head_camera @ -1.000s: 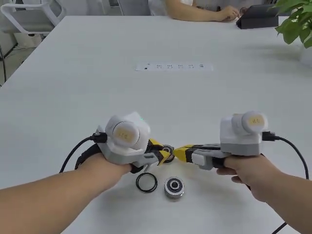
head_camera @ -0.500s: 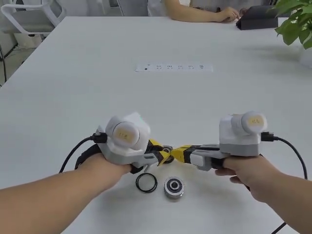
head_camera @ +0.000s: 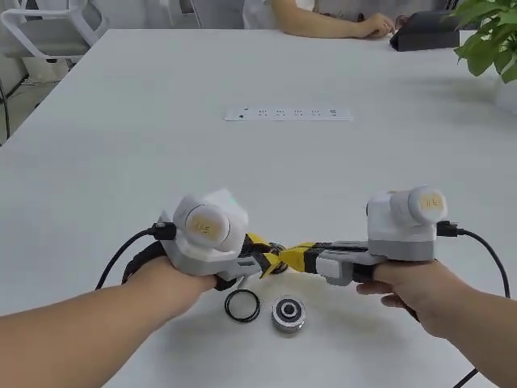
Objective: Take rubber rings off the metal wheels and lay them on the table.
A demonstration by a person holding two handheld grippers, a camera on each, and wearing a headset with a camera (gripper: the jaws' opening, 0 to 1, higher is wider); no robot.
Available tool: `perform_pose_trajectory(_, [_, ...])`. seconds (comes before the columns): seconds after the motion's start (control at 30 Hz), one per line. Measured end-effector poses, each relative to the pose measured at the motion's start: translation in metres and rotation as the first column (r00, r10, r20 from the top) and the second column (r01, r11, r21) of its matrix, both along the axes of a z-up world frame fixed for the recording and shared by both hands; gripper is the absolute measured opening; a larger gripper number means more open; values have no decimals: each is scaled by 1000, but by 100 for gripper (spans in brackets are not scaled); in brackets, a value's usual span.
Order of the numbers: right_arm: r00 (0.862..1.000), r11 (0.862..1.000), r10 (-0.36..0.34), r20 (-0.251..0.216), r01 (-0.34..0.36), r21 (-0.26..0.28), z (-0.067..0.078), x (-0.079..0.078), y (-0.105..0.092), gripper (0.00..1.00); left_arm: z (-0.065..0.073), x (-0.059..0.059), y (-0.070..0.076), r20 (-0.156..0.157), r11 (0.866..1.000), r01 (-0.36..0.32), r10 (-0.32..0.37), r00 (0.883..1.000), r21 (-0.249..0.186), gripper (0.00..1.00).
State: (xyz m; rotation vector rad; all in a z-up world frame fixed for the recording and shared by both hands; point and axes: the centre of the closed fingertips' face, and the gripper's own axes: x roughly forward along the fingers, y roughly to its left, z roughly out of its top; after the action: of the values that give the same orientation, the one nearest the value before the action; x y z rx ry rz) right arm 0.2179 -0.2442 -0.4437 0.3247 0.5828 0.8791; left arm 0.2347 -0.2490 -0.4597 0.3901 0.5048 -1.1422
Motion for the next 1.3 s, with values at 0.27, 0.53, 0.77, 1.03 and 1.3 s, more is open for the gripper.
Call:
perform_pose_trajectory(0.27, [1000,1000,3,-3,-3,27,3,-4,0,0,0,0,0,1,1000,-3,3,1000,1,7])
perform_pose_trajectory(0.53, [999,999,-43,-1,43,-21,-5,2,-10,0,0,-1,-1,-3,1000,5,-5,1000,1,7])
perform_pose_trajectory(0.77, [999,999,-47,1,47,-23,-5,3,-11,0,0,-1,0,-7,1000,19,-19,1000,13,8])
perform_pose_trajectory(1.03, [999,999,-49,4,49,-18,-3,4,-12,0,7,-7,2,-10,999,44,-44,999,6,14])
perform_pose_trajectory(1.3, [999,999,-48,10,48,-6,5,-1,-8,0,19,-11,9,-6,999,45,-45,999,-24,23])
